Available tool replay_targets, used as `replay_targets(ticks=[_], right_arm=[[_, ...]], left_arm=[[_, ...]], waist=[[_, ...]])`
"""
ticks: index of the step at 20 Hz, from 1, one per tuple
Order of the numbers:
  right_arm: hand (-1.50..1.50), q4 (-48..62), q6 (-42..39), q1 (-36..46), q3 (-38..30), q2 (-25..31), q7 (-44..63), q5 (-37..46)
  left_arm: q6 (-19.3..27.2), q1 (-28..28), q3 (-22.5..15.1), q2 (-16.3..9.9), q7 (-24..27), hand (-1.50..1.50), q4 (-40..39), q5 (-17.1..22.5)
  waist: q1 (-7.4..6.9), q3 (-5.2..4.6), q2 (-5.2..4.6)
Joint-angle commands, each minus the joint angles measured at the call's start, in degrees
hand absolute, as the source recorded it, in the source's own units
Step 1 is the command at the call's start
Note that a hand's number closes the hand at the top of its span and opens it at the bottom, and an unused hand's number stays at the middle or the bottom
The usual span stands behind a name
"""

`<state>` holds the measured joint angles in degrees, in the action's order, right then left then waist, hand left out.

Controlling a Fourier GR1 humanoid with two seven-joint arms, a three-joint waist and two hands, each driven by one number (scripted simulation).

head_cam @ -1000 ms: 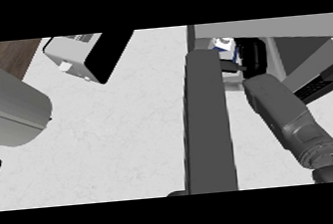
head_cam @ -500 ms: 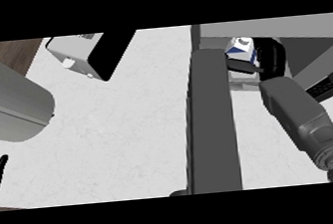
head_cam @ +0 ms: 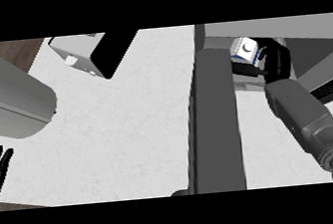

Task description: Pick up the milk, place it into the microwave and close the microwave

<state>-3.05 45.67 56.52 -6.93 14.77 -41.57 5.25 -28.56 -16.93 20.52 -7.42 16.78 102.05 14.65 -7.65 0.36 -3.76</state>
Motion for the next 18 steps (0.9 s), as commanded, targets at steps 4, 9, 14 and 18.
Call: replay_targets(ticks=[4, 9, 14, 18], right_arm=[[-1.50, 0.70, 3.06, 0.88, 1.37, -0.29, 1.02, 1.64], [-1.50, -0.21, 5.22, 1.19, 1.77, -1.90, 0.74, 2.26], [-1.50, -0.24, 4.75, 1.35, 2.38, -3.35, 0.88, 3.06], [-1.50, 0.71, 4.05, 3.48, 3.04, -3.38, 3.40, 3.86]], left_arm=[[0.43, 1.54, -0.42, -0.29, -0.86, -1.50, -1.39, -0.68], [0.86, 2.54, -0.39, -0.41, -0.60, -1.50, -1.99, -1.32], [1.80, 4.76, -0.47, -0.47, -0.25, -1.50, -2.68, -2.17], [0.41, 4.39, 0.51, -1.57, 0.51, -1.50, -4.15, -1.34]], waist=[[-0.67, 0.04, -0.15], [-0.94, 0.05, -0.22], [-0.60, 0.03, -0.14], [-0.76, -0.09, 0.33]])
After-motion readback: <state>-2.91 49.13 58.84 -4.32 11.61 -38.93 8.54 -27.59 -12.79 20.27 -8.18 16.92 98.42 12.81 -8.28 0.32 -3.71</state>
